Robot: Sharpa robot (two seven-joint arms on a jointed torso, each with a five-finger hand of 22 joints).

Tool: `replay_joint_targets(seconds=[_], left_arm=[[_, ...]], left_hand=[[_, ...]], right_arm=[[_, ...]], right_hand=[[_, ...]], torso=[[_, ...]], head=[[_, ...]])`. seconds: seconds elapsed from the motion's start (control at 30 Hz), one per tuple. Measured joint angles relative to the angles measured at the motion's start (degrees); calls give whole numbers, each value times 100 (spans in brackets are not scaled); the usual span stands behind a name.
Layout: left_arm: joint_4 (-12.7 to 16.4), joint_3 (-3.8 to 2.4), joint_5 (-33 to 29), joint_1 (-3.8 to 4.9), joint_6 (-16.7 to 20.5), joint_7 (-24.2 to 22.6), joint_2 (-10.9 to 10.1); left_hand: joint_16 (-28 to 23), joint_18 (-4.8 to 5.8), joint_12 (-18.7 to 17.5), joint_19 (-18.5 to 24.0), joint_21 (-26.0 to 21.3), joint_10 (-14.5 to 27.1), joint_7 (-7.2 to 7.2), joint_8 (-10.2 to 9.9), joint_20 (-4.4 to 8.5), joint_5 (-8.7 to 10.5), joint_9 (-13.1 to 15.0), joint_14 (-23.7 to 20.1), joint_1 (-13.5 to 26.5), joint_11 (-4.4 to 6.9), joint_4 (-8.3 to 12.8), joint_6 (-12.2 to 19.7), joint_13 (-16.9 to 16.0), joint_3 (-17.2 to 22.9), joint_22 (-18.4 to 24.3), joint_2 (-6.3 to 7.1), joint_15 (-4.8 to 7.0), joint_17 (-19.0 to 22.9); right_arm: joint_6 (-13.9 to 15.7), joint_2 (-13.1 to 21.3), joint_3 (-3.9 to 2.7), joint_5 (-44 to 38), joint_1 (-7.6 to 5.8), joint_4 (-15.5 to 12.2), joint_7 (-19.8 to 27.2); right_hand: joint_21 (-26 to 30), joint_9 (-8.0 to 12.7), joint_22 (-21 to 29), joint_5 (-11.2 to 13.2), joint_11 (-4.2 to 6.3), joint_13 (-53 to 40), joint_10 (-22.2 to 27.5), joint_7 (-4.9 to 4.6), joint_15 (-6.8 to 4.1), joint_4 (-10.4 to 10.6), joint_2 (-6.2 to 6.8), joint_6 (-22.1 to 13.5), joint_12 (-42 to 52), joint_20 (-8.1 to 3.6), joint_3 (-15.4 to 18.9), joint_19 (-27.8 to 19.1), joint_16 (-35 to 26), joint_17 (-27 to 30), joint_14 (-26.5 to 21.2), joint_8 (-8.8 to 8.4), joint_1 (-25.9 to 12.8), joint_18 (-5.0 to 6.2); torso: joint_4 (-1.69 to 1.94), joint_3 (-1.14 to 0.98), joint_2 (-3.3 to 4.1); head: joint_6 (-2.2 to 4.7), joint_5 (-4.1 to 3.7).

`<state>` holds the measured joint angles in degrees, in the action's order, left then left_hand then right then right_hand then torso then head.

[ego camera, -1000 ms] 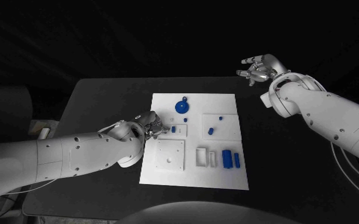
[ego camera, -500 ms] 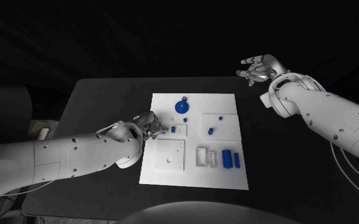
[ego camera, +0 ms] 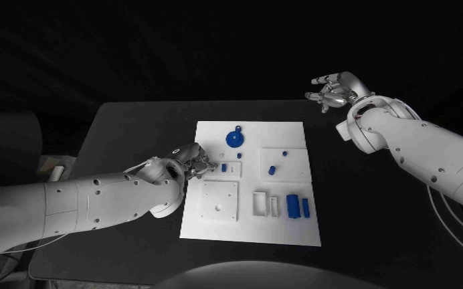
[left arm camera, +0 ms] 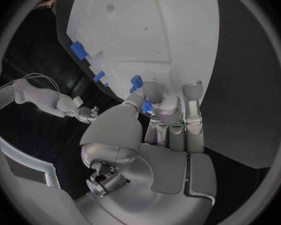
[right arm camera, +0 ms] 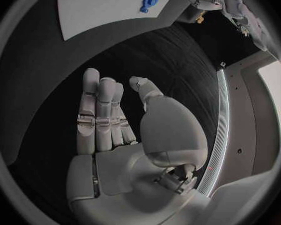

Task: Assemble the parts on the task board

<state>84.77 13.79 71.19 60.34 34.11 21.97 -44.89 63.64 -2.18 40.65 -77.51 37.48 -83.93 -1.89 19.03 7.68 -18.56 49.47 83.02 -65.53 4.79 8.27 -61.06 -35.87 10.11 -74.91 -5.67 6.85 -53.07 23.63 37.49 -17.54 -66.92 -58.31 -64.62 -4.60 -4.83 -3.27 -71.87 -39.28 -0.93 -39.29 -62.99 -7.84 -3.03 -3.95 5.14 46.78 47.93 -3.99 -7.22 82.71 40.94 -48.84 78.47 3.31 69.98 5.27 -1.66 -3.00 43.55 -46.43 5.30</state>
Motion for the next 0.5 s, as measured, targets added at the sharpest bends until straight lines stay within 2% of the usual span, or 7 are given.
replay_joint_targets(seconds=[0.5], left_arm=[[-127, 0, -17, 0, -113, 26, 103]], left_hand=[[0, 0, 0, 0, 0, -9, 0, -18, 0, 22, 3, 0, -10, -9, -13, 0, 1, -14, 1, -10, 0, 23]], right_arm=[[-3, 0, 0, 2, 10, -1, 0]], right_hand=[[0, 0, 0, 0, 0, 0, 0, 0, 0, 0, 0, 0, -1, 0, 0, 0, 0, 1, 0, 0, 0, 0]], torso=[[0, -2, 0]], head=[[-9, -17]])
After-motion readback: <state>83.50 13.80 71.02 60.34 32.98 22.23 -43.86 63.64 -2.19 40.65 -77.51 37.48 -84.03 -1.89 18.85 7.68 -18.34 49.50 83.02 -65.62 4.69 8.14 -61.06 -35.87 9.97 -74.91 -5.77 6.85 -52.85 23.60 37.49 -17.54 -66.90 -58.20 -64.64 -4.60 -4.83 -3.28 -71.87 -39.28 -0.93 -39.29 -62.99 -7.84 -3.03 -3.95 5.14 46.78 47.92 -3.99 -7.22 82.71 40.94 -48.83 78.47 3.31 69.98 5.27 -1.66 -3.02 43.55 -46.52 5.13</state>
